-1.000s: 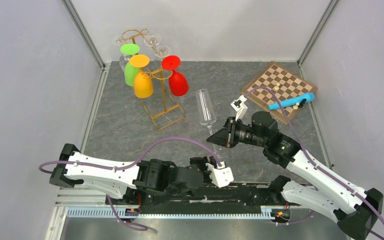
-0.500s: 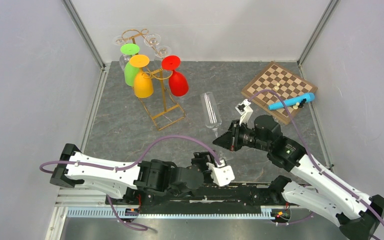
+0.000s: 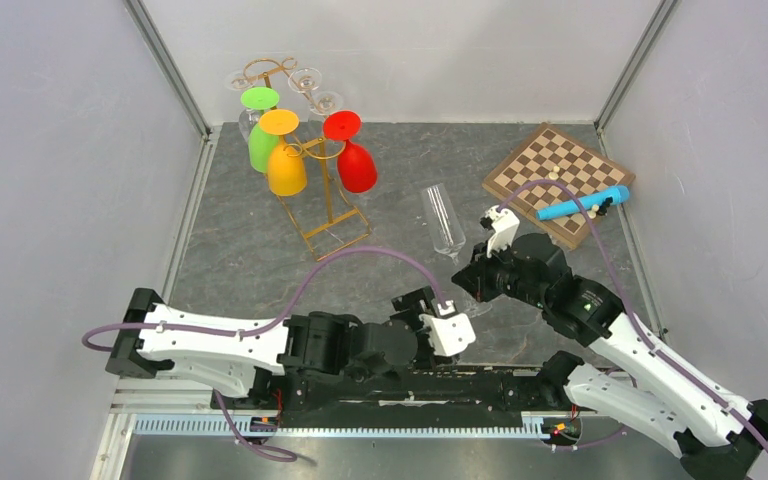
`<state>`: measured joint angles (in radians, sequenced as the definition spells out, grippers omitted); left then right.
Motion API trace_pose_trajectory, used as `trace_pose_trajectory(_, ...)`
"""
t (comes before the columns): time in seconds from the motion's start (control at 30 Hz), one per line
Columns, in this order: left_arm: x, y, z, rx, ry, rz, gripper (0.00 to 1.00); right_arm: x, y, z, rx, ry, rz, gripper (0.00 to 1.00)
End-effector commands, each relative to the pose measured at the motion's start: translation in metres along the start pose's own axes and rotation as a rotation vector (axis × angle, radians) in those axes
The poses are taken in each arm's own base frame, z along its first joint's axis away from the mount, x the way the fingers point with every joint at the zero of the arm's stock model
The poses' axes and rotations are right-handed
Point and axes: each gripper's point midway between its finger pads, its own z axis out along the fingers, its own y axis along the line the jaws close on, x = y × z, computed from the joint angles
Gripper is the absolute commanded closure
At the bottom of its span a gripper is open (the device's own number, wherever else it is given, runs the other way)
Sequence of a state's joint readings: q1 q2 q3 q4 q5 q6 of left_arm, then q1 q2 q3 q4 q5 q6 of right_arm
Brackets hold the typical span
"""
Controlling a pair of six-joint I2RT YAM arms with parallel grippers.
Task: Take the wine glass off the wine glass rack
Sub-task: Place the wine glass at the center of the board.
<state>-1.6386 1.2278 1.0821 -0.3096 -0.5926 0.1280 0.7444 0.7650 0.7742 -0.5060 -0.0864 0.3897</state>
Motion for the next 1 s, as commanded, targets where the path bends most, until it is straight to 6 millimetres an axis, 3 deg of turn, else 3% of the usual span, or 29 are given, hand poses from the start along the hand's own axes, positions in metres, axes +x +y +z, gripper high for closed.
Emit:
trace_pose_trajectory(0.0, -0.019, 0.012, -0.004, 0.025, -0.043, -0.170, 0.23, -0.047, -0.007, -0.017, 0.068, -0.162, -0.153, 1.00)
trace_pose_trajectory(0.13, -0.019, 0.028, -0.003, 0.036, -0.048, -0.261, 0.22, -0.054, -0.022, -0.018, 0.145, -0.199, -0.231, 1.00)
trace_pose_trajectory(0.47, -0.009, 0.092, -0.009, 0.002, -0.069, -0.548, 0.22, -0.064, -0.049, -0.018, 0.271, -0.229, -0.423, 1.00)
trace_pose_trajectory(0.63, -0.002, 0.110, -0.012, -0.010, -0.074, -0.630, 0.22, -0.063, -0.057, -0.015, 0.302, -0.228, -0.523, 1.00)
trace_pose_trajectory(0.97, 0.026, 0.146, -0.019, -0.045, -0.028, -0.872, 0.23, -0.042, -0.069, -0.001, 0.293, -0.140, -0.711, 1.00)
